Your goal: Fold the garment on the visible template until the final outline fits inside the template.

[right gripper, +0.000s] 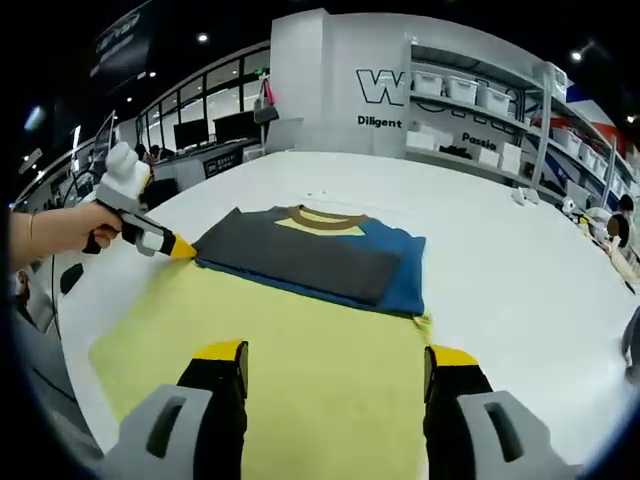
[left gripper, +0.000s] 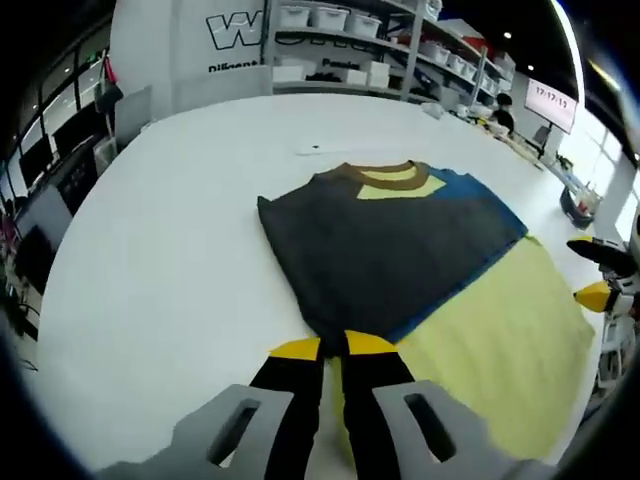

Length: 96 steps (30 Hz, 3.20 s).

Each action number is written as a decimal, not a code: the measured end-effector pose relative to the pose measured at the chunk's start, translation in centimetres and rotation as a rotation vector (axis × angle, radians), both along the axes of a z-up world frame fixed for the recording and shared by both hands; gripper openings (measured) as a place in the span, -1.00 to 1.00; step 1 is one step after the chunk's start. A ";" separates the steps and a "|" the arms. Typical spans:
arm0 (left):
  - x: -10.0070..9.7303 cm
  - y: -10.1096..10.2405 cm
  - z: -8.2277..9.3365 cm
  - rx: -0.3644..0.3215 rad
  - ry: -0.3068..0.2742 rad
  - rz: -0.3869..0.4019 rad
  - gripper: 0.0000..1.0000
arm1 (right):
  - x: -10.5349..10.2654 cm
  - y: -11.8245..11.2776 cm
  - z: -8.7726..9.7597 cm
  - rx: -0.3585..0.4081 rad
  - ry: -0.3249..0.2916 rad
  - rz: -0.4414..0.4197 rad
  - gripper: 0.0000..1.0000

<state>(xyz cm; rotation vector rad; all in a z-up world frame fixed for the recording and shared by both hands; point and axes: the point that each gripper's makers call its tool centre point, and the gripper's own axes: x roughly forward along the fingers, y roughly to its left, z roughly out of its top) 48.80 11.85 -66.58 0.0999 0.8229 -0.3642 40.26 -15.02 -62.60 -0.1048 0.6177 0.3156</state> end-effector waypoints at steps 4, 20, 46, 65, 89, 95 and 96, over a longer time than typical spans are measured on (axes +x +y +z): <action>0.0 0.1 0.1 0.007 0.002 -0.009 -0.88 | -0.7 -0.4 0.0 0.002 0.007 -0.006 0.38; 0.7 3.5 0.0 0.025 0.034 -0.078 -0.88 | -2.9 1.0 -0.4 0.052 0.058 0.042 0.42; 1.1 8.5 0.9 0.031 0.019 -0.031 -0.86 | -4.7 2.2 -1.6 0.074 0.123 0.105 0.67; -5.7 6.6 7.9 -0.131 -0.136 -0.065 0.48 | -6.0 4.6 1.0 0.074 0.111 0.186 0.98; -14.8 6.8 6.5 -0.178 -0.020 -0.058 0.92 | -10.2 4.2 0.4 0.060 0.171 0.205 0.95; -16.8 7.3 4.7 -0.137 0.040 -0.025 0.85 | -11.0 3.6 -0.9 0.059 0.207 0.193 0.86; -17.2 7.4 4.3 -0.136 0.056 -0.011 0.83 | -11.3 3.5 -1.4 0.055 0.222 0.188 0.84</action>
